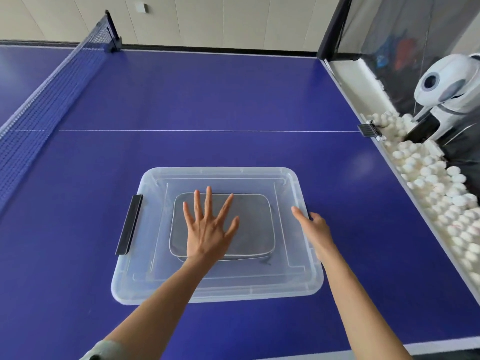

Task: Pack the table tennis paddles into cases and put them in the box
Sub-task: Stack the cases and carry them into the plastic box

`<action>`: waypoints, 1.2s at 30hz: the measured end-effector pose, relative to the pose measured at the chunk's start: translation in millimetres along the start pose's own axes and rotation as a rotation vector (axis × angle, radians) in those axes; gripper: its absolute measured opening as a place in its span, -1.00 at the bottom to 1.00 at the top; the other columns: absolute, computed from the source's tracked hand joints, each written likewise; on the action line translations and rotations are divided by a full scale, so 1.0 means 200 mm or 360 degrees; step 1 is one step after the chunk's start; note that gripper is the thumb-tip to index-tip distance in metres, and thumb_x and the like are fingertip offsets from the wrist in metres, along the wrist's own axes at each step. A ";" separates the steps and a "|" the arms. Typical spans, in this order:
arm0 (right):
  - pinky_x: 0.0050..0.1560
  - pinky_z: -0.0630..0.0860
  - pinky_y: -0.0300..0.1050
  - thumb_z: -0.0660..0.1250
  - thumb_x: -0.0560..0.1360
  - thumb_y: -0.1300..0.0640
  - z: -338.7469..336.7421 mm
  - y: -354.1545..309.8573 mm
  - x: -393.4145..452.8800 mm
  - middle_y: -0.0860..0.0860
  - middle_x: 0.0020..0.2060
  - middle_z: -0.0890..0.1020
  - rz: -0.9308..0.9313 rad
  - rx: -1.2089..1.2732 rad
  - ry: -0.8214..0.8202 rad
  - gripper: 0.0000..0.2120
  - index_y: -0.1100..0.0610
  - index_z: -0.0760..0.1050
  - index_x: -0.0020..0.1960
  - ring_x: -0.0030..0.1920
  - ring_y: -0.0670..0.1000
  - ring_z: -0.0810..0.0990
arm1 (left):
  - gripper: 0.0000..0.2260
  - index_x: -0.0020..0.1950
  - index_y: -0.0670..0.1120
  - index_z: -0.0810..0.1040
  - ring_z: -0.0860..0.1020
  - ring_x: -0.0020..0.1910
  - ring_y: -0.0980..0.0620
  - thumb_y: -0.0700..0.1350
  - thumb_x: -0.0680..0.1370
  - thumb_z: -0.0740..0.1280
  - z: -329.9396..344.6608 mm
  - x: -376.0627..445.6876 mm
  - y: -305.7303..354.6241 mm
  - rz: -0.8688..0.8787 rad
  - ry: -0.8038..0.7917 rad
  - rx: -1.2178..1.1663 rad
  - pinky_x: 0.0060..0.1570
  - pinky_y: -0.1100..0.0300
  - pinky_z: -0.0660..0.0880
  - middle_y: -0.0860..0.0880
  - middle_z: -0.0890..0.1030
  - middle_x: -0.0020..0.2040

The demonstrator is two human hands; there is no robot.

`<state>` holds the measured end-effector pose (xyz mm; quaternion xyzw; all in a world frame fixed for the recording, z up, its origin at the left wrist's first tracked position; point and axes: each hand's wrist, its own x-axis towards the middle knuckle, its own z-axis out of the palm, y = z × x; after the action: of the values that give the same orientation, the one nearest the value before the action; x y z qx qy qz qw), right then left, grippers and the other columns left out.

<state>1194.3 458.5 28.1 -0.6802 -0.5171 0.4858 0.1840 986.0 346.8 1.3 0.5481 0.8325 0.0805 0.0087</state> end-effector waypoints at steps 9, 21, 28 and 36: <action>-0.12 0.46 0.01 0.36 0.46 -0.03 0.02 -0.02 -0.04 0.14 -0.09 0.59 -0.0451 -0.0514 0.0366 -0.65 0.23 0.48 0.07 -0.04 0.22 0.55 | -0.47 0.50 0.27 -0.01 -0.21 0.52 -0.16 0.32 0.53 -0.17 0.00 -0.01 0.00 -0.0018 0.0044 -0.0038 0.43 -0.22 -0.26 -0.08 -0.12 0.56; -0.01 0.47 0.10 0.20 0.58 0.10 0.08 -0.08 -0.11 0.22 0.16 0.56 -0.0418 -0.0790 0.0554 -0.62 0.26 0.34 0.33 0.17 0.28 0.50 | -0.45 0.50 0.26 -0.02 -0.21 0.52 -0.16 0.32 0.52 -0.20 0.01 -0.01 0.01 -0.0024 0.0048 -0.0022 0.43 -0.22 -0.27 -0.08 -0.12 0.56; -0.02 0.47 0.12 0.21 0.58 0.11 0.09 -0.10 -0.13 0.23 0.13 0.57 -0.0373 -0.0852 0.0598 -0.66 0.24 0.36 0.30 0.15 0.30 0.50 | -0.46 0.51 0.25 -0.04 -0.21 0.52 -0.17 0.32 0.53 -0.19 0.02 0.00 0.01 -0.0023 0.0056 -0.0014 0.43 -0.23 -0.26 -0.09 -0.13 0.56; -0.16 0.45 0.04 0.19 0.59 0.19 0.13 -0.10 -0.12 0.21 0.04 0.60 -0.0428 -0.1051 0.0696 -0.78 0.26 0.38 0.20 0.04 0.29 0.57 | -0.46 0.50 0.26 -0.08 -0.23 0.51 -0.17 0.32 0.52 -0.20 0.02 0.00 0.01 -0.0021 0.0039 -0.0023 0.43 -0.22 -0.27 -0.09 -0.15 0.56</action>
<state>1161.4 438.3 43.6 -0.7162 -0.6781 0.1096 0.1231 988.7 347.1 -2.0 0.5414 0.8356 0.0931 0.0030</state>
